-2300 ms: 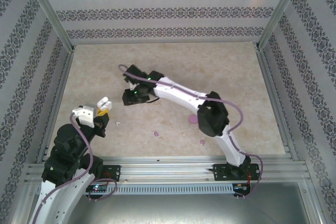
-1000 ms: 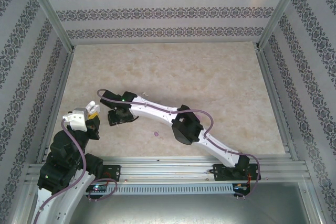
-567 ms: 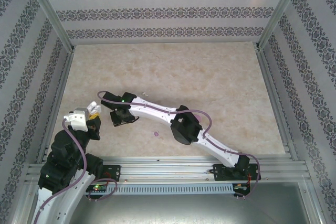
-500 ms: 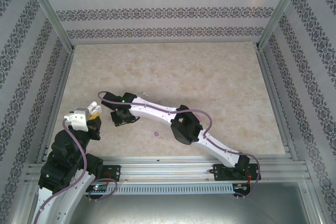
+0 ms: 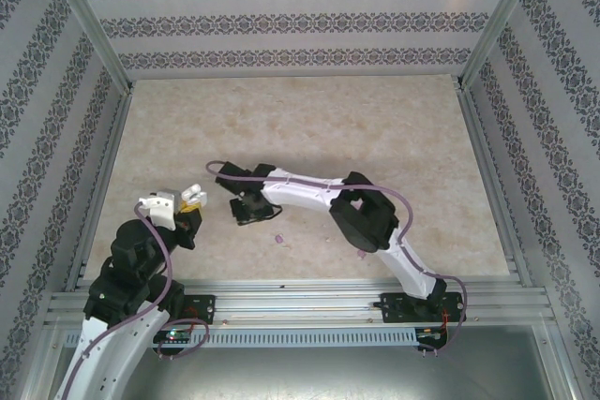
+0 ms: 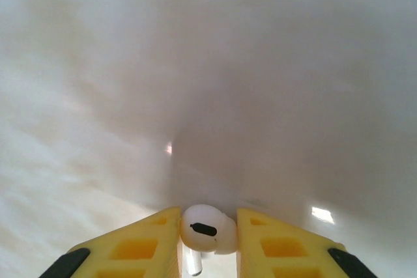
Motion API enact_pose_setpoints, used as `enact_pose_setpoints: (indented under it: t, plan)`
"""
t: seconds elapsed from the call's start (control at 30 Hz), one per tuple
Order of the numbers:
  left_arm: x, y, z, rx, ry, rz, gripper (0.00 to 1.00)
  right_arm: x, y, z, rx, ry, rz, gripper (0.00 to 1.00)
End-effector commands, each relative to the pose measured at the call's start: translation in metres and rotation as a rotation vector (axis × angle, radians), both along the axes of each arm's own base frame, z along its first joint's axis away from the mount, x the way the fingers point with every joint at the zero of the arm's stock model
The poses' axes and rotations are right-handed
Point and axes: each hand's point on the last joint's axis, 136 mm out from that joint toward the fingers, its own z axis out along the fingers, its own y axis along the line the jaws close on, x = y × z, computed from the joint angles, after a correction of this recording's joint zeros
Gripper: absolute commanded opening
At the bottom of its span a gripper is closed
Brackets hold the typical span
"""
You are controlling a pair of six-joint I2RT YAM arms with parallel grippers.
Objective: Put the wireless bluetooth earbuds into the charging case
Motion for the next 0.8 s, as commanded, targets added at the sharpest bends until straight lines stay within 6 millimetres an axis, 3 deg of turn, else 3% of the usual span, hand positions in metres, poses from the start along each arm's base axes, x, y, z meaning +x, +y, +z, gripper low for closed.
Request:
enact_pose_setpoints:
  t: [0.0,0.17,0.33,0.6,0.77]
  plan:
    - [0.009,-0.029,0.032,-0.132,-0.119,-0.133,0.00,0.012,-0.050,0.001,-0.068,-0.008,-0.033,0.25]
    - [0.029,-0.059,0.037,-0.231,-0.155,-0.256,0.00,0.022,-0.122,-0.002,-0.137,-0.003,-0.099,0.25]
    - [0.044,-0.081,0.037,-0.267,-0.141,-0.343,0.00,0.029,-0.159,-0.003,-0.137,0.027,-0.125,0.26]
    - [0.044,-0.116,0.015,-0.207,-0.105,-0.501,0.00,0.032,-0.164,-0.006,-0.116,0.060,-0.105,0.32]
    - [0.042,-0.119,-0.002,-0.189,-0.083,-0.519,0.00,0.032,-0.158,-0.003,-0.093,0.079,-0.118,0.43]
